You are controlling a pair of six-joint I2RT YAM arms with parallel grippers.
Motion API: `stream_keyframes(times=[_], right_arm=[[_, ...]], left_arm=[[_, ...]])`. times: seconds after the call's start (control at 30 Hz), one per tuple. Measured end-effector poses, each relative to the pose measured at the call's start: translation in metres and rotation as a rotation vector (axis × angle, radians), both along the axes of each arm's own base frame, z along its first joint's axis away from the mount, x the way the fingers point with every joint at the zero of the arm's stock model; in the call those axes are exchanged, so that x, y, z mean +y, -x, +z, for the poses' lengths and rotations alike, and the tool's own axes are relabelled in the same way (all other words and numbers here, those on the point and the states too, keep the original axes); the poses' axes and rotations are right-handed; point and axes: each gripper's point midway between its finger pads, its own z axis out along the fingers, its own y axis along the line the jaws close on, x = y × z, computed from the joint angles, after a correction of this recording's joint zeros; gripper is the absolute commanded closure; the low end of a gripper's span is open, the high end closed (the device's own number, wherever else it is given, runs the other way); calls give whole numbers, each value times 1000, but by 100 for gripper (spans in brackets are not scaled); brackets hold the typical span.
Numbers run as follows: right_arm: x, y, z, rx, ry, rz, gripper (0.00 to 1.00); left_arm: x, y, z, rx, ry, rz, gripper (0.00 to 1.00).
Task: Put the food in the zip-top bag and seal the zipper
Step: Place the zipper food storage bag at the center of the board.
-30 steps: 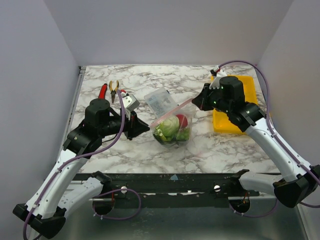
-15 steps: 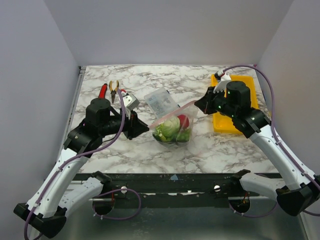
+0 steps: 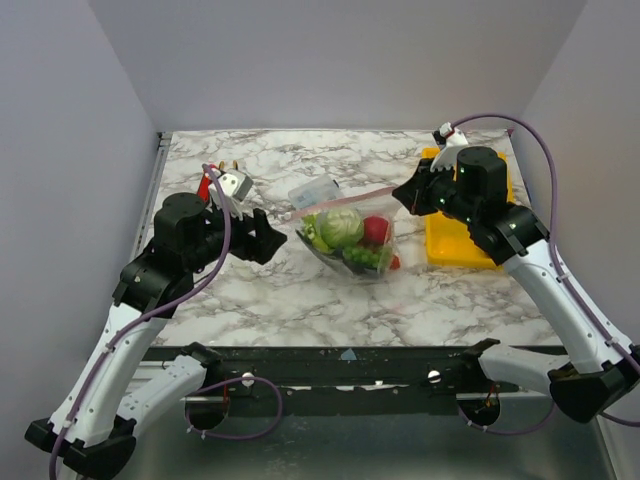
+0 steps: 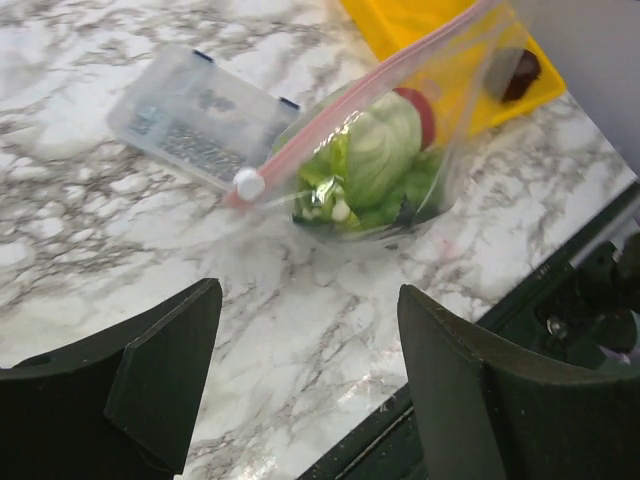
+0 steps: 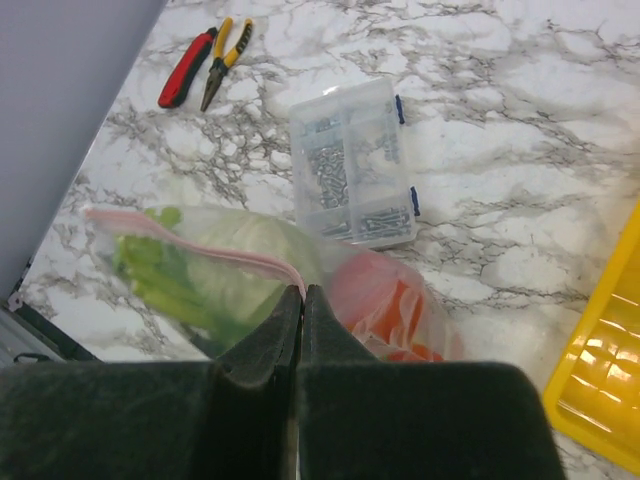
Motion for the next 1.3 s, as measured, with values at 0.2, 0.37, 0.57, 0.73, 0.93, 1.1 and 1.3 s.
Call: stream_keyframes(times=[0.2, 0.37, 0.57, 0.73, 0.93, 1.1, 1.3], right_arm=[[3, -1, -4, 47, 1, -37, 100], [31, 18, -28, 105, 4, -60, 100], [71, 54, -65, 150, 20, -3, 100], [93, 68, -75, 136, -1, 59, 100], [135, 102, -78, 54, -38, 267, 100], [158, 139, -104, 66, -43, 499, 100], [180, 174, -130, 137, -52, 713, 92]], left_arm=[[30, -15, 3, -13, -28, 186, 26], [36, -18, 3, -11, -30, 231, 26], [38, -19, 2, -9, -32, 242, 26], [39, -19, 3, -13, -32, 246, 26], [39, -19, 4, -10, -26, 250, 26], [39, -19, 3, -9, -26, 250, 26], [39, -19, 4, -7, -23, 252, 26]])
